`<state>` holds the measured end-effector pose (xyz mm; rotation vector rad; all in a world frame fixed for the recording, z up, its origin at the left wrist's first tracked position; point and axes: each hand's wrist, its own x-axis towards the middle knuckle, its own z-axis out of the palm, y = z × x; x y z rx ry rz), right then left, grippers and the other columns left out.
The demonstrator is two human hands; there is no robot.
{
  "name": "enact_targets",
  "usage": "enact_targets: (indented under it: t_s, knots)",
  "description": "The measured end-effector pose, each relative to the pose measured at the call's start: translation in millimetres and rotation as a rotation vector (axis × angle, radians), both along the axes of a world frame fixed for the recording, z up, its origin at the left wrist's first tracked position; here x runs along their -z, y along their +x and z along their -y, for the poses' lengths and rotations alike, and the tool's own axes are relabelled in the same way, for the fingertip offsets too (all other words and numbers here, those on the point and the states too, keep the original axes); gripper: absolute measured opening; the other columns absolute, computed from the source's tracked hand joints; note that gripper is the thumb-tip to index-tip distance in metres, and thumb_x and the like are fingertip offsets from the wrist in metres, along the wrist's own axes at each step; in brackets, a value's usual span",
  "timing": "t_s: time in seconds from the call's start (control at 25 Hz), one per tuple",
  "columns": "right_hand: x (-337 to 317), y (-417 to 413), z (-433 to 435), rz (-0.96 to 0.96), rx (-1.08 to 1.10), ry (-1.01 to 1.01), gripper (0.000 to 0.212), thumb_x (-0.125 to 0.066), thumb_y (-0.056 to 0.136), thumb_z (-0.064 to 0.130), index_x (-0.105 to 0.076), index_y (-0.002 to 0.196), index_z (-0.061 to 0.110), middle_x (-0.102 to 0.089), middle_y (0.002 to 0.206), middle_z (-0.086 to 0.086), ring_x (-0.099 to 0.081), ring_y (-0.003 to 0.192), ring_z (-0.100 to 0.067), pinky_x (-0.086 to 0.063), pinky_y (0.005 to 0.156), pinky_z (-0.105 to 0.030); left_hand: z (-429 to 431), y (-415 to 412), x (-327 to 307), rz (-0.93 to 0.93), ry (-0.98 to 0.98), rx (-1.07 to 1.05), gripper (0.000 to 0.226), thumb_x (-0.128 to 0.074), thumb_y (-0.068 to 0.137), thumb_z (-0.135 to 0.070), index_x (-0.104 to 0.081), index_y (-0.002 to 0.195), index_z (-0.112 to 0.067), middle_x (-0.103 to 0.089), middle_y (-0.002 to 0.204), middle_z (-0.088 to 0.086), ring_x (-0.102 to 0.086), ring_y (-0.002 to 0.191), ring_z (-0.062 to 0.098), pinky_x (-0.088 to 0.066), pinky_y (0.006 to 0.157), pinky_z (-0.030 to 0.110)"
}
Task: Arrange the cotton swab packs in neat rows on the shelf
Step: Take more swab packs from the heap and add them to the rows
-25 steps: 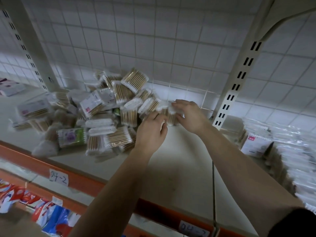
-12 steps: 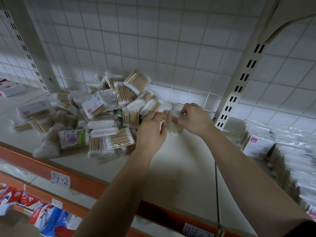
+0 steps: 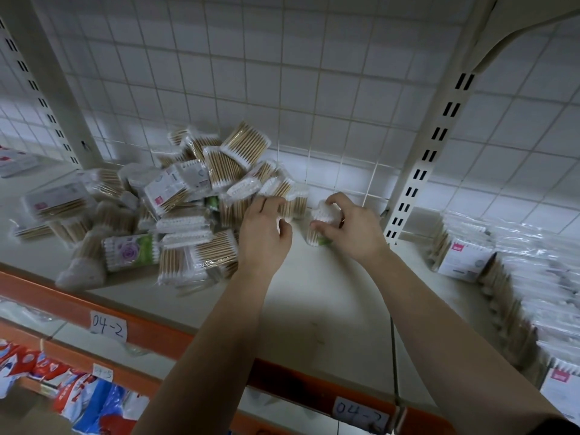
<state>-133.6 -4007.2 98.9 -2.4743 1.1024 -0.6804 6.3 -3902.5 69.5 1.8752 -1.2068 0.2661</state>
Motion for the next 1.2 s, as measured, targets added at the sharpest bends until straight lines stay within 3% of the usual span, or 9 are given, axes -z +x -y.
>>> enact_targets:
  t_s: [0.24,0.4,0.56,0.72,0.92,1.2]
  knots:
    - [7.4,-3.7,-1.1,0.079,-0.058,-0.01,0.044,-0.068,0.079,0.03,-0.053,0.116,0.013,-0.063,0.108,-0.006,-0.06,0.093,-0.028,-0.047,0.075,-0.033,2.4,-9.5,-5.5,0.058,0.082,0.038,0.038,-0.058,0.08,-0.004,-0.059,0.118,-0.005,-0.056,0.118,0.013,-0.055,0.109,0.029,-0.046,0.093,0.036]
    - [9.4,-7.0,1.9,0.119,-0.022,0.03,0.039,-0.07,0.074,0.033,-0.057,0.106,0.015,-0.065,0.102,-0.004,-0.062,0.089,-0.026,-0.051,0.075,-0.037,13.8,-12.0,-19.1,0.202,0.248,0.082,0.044,-0.048,0.084,0.006,-0.055,0.126,-0.003,-0.054,0.129,0.014,-0.047,0.121,0.029,-0.034,0.104,0.034]
    - [3.4,-16.6,3.4,0.134,0.002,0.049,0.041,-0.077,0.067,0.038,-0.059,0.097,0.018,-0.064,0.099,0.001,-0.063,0.087,-0.02,-0.052,0.076,-0.039,31.4,-10.0,-25.1,0.346,0.441,0.046,0.05,-0.044,0.09,0.001,-0.041,0.138,-0.007,-0.04,0.146,0.01,-0.037,0.13,0.027,-0.027,0.109,0.033]
    - [-0.7,-28.8,1.7,0.143,0.02,0.062,0.039,-0.079,0.065,0.039,-0.059,0.092,0.018,-0.063,0.094,0.005,-0.062,0.086,-0.019,-0.051,0.076,-0.038,43.2,-6.6,-28.7,0.406,0.486,-0.008,0.052,-0.049,0.086,0.004,-0.04,0.137,-0.006,-0.045,0.14,0.012,-0.041,0.126,0.028,-0.033,0.105,0.032]
    - [-1.8,-44.1,6.9,0.15,0.043,0.033,0.043,-0.08,0.067,0.038,-0.062,0.1,0.017,-0.06,0.094,0.0,-0.061,0.082,-0.02,-0.052,0.078,-0.04,45.9,-0.2,-35.0,0.419,0.482,0.007,0.048,-0.054,0.078,0.013,-0.059,0.121,-0.005,-0.05,0.123,0.011,-0.047,0.117,0.026,-0.046,0.095,0.035]
    - [0.0,-55.3,8.4,0.142,0.049,-0.006,0.04,-0.079,0.068,0.038,-0.063,0.099,0.017,-0.058,0.092,0.0,-0.058,0.079,-0.019,-0.05,0.076,-0.035,51.4,-0.7,-35.8,0.406,0.488,-0.004,0.052,-0.052,0.078,0.011,-0.055,0.125,-0.01,-0.052,0.134,0.007,-0.043,0.124,0.025,-0.047,0.094,0.039]
